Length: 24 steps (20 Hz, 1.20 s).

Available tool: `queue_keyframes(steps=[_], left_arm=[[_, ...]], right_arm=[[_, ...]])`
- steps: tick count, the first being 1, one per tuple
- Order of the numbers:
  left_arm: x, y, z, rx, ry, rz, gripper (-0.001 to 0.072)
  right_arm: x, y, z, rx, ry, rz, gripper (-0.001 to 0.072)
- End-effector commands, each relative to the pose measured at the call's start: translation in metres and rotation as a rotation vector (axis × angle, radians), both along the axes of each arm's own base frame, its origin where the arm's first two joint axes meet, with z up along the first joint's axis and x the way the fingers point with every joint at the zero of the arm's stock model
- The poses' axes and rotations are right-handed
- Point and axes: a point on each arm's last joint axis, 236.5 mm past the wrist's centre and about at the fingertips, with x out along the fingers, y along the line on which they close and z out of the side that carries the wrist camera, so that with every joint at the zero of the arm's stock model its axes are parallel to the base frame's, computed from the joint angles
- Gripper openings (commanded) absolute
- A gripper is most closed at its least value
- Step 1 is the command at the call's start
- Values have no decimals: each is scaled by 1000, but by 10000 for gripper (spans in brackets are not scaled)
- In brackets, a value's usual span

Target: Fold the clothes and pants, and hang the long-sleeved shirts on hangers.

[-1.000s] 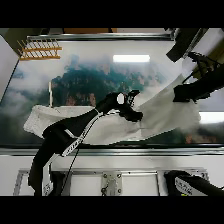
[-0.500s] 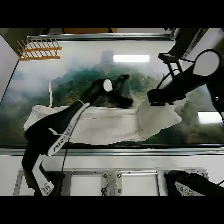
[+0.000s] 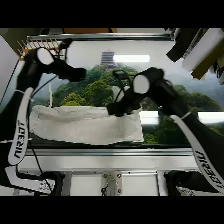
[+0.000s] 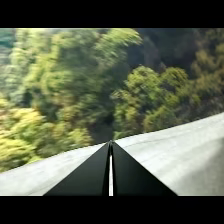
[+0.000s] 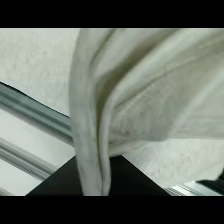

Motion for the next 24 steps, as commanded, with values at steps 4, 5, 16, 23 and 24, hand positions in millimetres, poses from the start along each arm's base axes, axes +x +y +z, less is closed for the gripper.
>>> queue_keyframes(steps=[4,5,16,23,24], left_arm=[[-18,62,52,11,-56,100,25],[-20,61,56,9,-61,98,25],[-68,36,43,-3,-35,52,25],[-154,13,-46,-160,148,104,25],[-160,10,-50,-176,156,111,25]], right_arm=[[-3,113,-74,148,-33,121,231],[-5,132,-78,206,-38,146,500],[30,-20,-35,176,-184,69,612],[-14,-207,-141,156,98,-501,680],[-11,-209,-149,199,109,-553,720]])
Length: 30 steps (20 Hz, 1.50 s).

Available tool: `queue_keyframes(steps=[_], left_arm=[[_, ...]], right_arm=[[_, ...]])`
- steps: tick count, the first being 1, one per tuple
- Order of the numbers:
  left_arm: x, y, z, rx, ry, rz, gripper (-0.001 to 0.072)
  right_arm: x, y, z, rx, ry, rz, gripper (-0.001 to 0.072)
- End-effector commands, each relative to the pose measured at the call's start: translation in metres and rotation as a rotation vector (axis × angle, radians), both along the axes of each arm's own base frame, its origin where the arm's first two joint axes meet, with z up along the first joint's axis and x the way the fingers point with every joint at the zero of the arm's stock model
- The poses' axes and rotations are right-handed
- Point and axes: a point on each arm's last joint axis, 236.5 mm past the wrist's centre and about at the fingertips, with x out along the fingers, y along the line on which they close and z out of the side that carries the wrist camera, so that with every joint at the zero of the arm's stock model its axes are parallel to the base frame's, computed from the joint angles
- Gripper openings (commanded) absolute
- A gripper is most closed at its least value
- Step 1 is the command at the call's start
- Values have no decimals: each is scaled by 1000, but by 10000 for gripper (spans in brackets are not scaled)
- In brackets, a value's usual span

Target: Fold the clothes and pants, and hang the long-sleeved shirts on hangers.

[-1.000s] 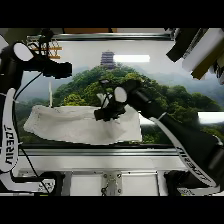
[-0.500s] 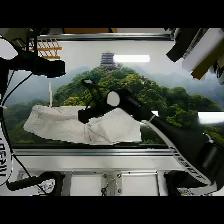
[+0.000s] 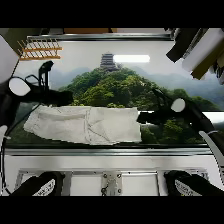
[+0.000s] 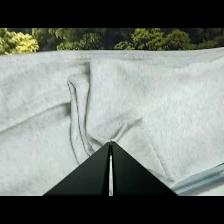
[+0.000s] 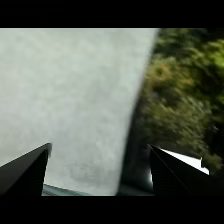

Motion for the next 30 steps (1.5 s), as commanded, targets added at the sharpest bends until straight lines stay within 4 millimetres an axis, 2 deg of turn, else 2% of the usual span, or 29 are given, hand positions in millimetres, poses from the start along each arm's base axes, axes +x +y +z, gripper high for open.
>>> queue_keyframes(steps=[1,3,6,9,11,15,16,17,18,20,21,23,25,27,29,30], left_arm=[[-29,-14,-24,-95,39,41,25],[-35,-17,-27,-119,37,55,25],[-38,-16,-26,-120,25,59,25],[-37,-16,-25,-121,21,62,25],[-34,-15,-25,-121,10,68,25],[-35,-15,-25,-121,10,68,25],[-35,-15,-25,-120,10,68,25],[-35,-15,-25,-121,11,68,25],[-35,-15,-25,-121,11,68,25],[-34,-15,-24,-122,10,69,25],[-34,-16,-24,-124,9,70,25],[-35,-27,-30,-118,16,39,25],[-40,-54,-45,-114,48,-22,25],[-46,-92,-69,-102,76,-100,25],[-50,-129,-91,-84,94,-171,25],[-52,-148,-100,-74,111,-217,25]], right_arm=[[-11,-30,-35,116,68,-201,720],[-3,-13,-44,190,79,-201,720],[3,31,-52,325,125,-179,714],[6,74,-51,390,142,-116,700],[10,97,-44,407,131,-65,552],[16,126,-34,411,96,11,515],[19,127,-33,409,86,11,450],[21,126,-32,406,75,16,138],[22,124,-32,402,65,21,29],[22,110,-29,367,47,54,28],[21,96,-28,325,40,77,28],[21,49,-29,194,38,92,28],[19,-13,-26,44,49,65,28],[14,-73,-15,-90,67,45,28],[7,-128,5,-225,88,11,28],[5,-145,19,-270,85,1,28]])
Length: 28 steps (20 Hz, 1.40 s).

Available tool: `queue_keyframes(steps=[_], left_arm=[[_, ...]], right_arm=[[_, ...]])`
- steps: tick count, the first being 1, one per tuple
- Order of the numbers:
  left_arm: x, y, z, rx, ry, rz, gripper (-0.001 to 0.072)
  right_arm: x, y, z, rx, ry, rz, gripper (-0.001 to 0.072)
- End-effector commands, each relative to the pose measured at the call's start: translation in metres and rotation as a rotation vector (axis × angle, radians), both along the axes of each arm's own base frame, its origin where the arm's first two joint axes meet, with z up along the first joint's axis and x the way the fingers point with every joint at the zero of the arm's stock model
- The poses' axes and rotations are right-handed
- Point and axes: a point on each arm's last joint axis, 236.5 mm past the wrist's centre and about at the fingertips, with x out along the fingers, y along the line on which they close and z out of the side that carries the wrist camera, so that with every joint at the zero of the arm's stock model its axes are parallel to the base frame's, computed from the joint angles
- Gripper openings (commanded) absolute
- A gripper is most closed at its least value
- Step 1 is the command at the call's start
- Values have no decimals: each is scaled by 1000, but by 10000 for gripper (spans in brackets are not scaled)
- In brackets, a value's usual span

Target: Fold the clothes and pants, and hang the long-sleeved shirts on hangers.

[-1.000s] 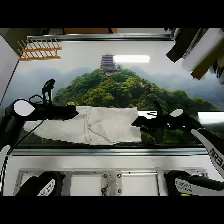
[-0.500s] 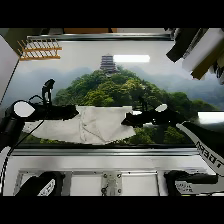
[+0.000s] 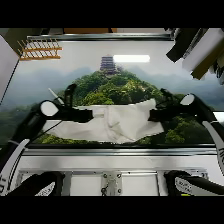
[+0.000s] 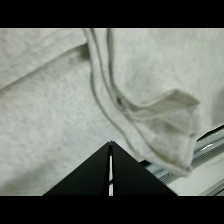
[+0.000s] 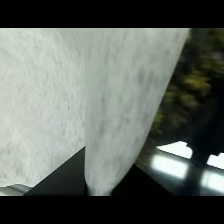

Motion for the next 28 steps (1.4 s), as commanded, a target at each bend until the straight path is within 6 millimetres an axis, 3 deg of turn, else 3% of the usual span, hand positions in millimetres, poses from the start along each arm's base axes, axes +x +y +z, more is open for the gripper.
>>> queue_keyframes(steps=[1,4,6,9,13,17,20,23,26,28], left_arm=[[-7,-67,-34,25,25,-138,25],[-4,-117,-53,38,43,-234,25],[-1,-141,-66,43,51,-274,25],[5,-170,-78,42,52,-318,25],[-1,-199,-90,50,89,-396,25],[0,-211,-95,53,94,-425,25],[20,-200,-77,46,71,-425,25],[60,-171,-42,32,14,-378,25],[109,-117,-5,87,-100,-290,25],[136,-68,22,119,-150,-212,25]], right_arm=[[-19,-91,40,-254,37,-39,28],[-9,-93,100,-292,-48,-61,28],[-6,-81,135,-291,-88,-67,27],[-6,-55,172,-282,-122,-42,28],[-4,-19,196,-286,-175,6,27],[-3,10,200,-287,-191,52,27],[0,38,203,-269,-199,87,27],[1,78,201,-249,-194,146,28],[2,132,195,-206,-202,164,28],[1,174,189,-161,-224,166,28]])
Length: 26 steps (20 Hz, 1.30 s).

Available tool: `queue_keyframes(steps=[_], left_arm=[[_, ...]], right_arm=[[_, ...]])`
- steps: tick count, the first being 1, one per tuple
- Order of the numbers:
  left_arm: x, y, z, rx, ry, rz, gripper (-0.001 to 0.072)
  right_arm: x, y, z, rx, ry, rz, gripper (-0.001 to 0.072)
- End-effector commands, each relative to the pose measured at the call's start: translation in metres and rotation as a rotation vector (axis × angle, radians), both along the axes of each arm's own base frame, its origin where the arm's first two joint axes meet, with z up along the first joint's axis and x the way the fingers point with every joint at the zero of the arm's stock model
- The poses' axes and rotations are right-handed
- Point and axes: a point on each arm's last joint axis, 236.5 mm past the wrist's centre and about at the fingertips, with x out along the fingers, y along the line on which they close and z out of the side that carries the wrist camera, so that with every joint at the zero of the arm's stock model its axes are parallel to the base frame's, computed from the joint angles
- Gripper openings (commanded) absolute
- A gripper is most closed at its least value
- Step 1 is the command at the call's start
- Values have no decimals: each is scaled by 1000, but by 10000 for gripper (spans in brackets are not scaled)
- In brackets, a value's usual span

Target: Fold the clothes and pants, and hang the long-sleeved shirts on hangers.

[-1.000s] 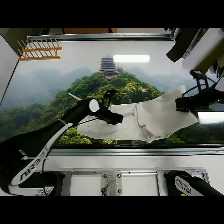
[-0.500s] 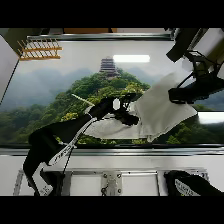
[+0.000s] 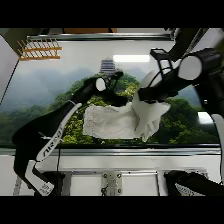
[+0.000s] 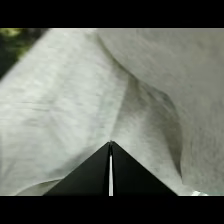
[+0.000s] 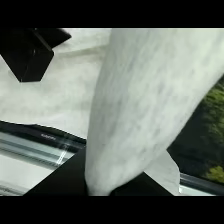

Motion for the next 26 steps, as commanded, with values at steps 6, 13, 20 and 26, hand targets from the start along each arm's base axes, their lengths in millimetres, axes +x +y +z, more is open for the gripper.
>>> queue_keyframes(steps=[6,13,20,26], left_arm=[[78,200,102,30,-167,337,25],[79,279,158,21,-269,498,25],[25,268,137,30,-216,481,25],[-55,210,66,49,-115,337,25]], right_arm=[[-17,170,-51,168,7,55,28],[-44,338,-62,618,-53,240,654],[3,217,-47,430,-140,257,654],[0,-13,-139,169,51,-109,655]])
